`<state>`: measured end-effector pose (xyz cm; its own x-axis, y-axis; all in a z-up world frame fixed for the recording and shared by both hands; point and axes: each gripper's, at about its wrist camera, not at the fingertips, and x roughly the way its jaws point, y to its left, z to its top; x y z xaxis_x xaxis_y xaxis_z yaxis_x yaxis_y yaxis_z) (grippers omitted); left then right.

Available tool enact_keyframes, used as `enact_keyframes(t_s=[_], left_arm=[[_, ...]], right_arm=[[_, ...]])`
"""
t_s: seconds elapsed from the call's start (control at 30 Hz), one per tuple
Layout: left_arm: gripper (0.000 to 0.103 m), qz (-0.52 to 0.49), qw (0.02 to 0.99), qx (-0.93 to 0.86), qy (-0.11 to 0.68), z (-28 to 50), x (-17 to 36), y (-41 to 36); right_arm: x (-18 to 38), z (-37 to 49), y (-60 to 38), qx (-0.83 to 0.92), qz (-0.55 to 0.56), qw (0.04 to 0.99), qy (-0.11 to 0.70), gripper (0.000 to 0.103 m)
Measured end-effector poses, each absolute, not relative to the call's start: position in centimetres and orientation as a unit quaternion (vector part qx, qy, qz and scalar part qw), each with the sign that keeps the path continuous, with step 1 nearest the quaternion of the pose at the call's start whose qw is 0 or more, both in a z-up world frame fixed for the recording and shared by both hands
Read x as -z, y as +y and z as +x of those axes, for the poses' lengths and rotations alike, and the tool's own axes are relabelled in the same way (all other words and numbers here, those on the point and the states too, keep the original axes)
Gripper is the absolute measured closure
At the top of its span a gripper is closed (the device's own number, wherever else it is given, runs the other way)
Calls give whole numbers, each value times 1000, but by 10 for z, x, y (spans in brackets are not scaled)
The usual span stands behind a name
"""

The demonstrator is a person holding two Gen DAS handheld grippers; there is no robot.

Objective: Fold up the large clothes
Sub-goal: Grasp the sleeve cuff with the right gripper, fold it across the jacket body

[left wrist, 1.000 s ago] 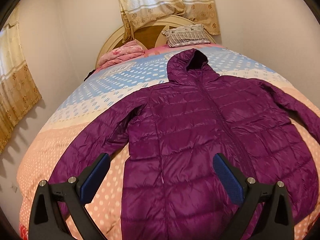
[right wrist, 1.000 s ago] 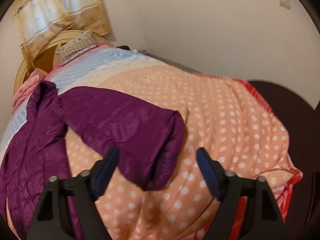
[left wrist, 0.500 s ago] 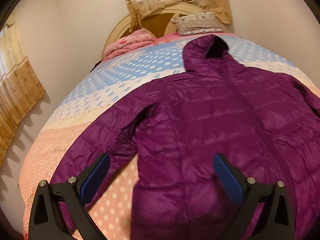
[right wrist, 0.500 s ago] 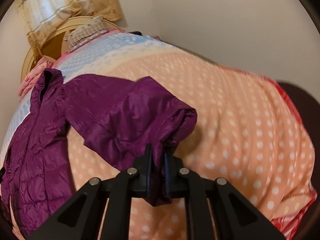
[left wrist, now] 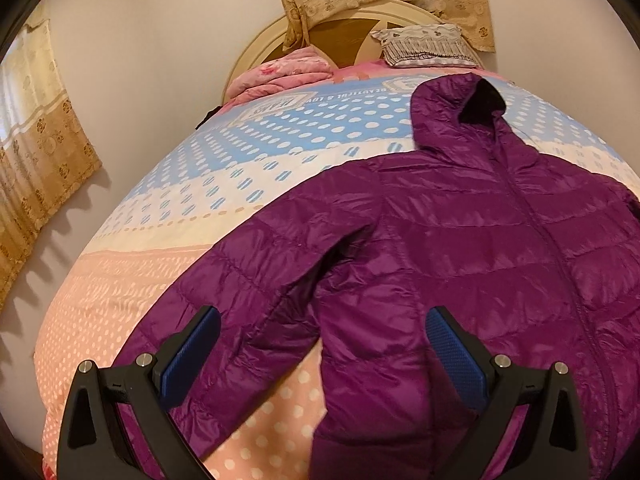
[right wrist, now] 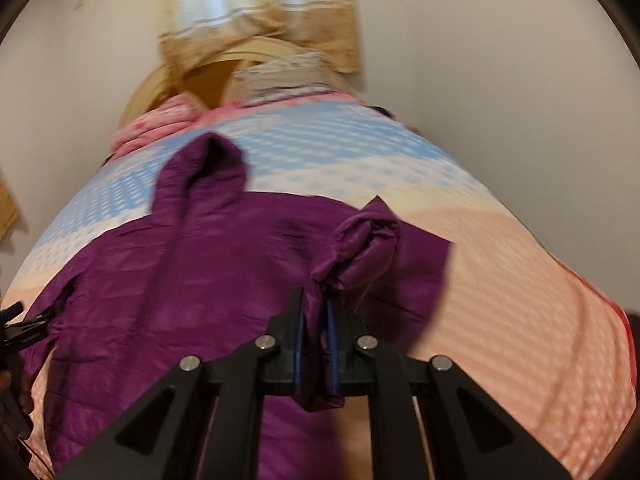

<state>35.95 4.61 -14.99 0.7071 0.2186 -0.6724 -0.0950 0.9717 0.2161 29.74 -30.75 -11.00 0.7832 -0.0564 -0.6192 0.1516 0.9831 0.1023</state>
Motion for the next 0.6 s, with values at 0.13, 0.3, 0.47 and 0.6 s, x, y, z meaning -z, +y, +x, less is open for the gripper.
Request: enact_keyframes(t_s=[0.13,0.3,0.47,0.6], left_arm=[[1,79,919,-91,376,365,154,55],[1,67,915,-90,387,371,162,67],[1,64,910,-92,399,375,173,75],[1,57,908,-89,405,377,173,77]], right_arm=[[113,327,-258,9,43,945,324,91],[135,358,-209,-29,18,941,335,91],[170,384,-181,-60,18,925,375,87],[169,373,-176,-75,40,932,354,33]])
